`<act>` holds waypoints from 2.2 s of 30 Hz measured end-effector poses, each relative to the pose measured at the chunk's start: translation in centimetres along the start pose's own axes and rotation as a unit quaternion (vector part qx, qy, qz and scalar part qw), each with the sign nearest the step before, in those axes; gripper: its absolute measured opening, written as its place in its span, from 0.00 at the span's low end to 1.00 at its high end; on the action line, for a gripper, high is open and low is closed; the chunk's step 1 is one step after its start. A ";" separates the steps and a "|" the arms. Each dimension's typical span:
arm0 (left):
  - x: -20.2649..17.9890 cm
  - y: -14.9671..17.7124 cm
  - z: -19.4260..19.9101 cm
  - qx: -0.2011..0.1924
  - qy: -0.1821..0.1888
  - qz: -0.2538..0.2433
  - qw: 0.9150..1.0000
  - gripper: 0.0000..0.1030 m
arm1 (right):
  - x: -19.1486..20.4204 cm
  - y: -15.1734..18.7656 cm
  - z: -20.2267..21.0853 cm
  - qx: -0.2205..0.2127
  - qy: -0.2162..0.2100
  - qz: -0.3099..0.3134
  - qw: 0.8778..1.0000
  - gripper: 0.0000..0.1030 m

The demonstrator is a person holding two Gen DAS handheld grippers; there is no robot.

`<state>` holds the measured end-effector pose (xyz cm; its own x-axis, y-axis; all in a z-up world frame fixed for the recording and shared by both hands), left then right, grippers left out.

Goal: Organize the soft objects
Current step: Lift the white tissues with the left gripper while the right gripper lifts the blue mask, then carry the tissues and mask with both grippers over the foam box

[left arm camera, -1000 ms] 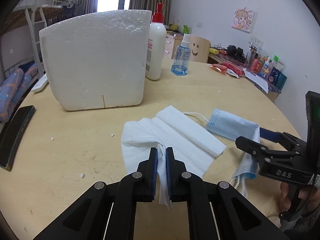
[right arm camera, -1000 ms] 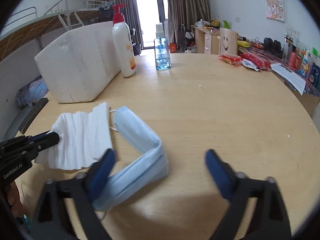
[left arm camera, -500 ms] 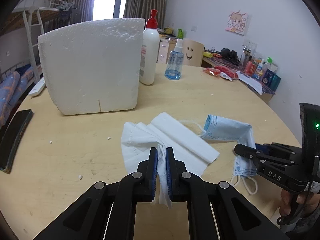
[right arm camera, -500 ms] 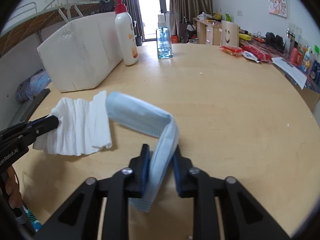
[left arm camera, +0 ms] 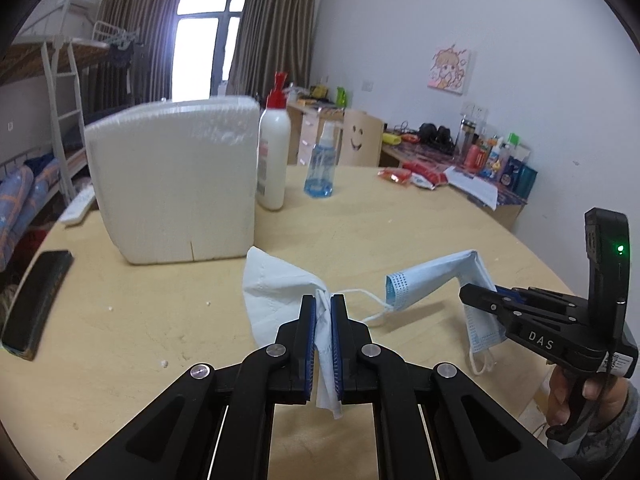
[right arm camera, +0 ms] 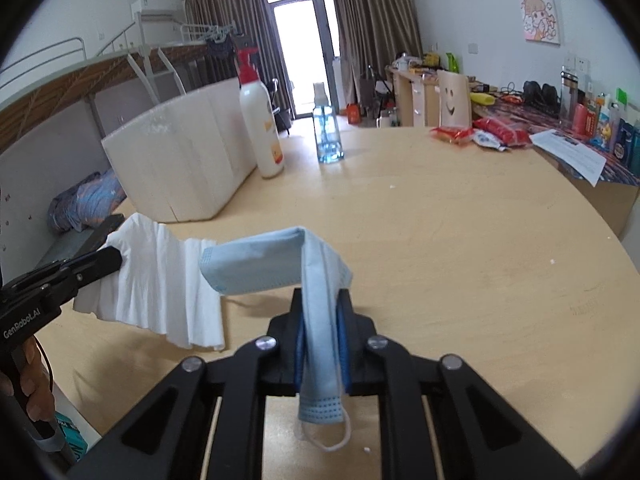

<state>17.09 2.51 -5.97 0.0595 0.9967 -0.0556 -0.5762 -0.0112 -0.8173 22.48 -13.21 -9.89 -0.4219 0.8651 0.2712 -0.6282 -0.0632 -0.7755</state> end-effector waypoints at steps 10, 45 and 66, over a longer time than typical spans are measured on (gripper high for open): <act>-0.6 -1.1 3.7 -0.045 -0.008 -0.013 0.999 0.07 | 0.7 -0.9 3.1 -0.043 -0.007 0.004 0.999 0.16; -0.5 -0.4 20.5 -0.232 -0.088 -0.040 0.968 0.08 | 7.9 -0.7 13.6 -0.181 -0.046 0.103 0.977 0.16; 2.5 0.3 21.7 -0.240 -0.152 -0.022 0.959 0.08 | 11.7 -1.6 10.9 -0.173 -0.115 0.147 0.967 0.17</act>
<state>-0.60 6.77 6.06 -0.2061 0.9739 0.0952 -0.1334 0.0684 -0.9887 11.39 -8.43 0.76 -0.7082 0.6991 0.0988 -0.2197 -0.0853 -0.9718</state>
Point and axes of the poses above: each gripper's, at about its wrist camera, not at the fingertips, and z roughly against the way its jaws point, x to its left, y to its underside, the point moved 4 cm from there along -z, roughly the way its jaws point, and after that the axes turned 9 degrees about -y, right-handed, at the moved point
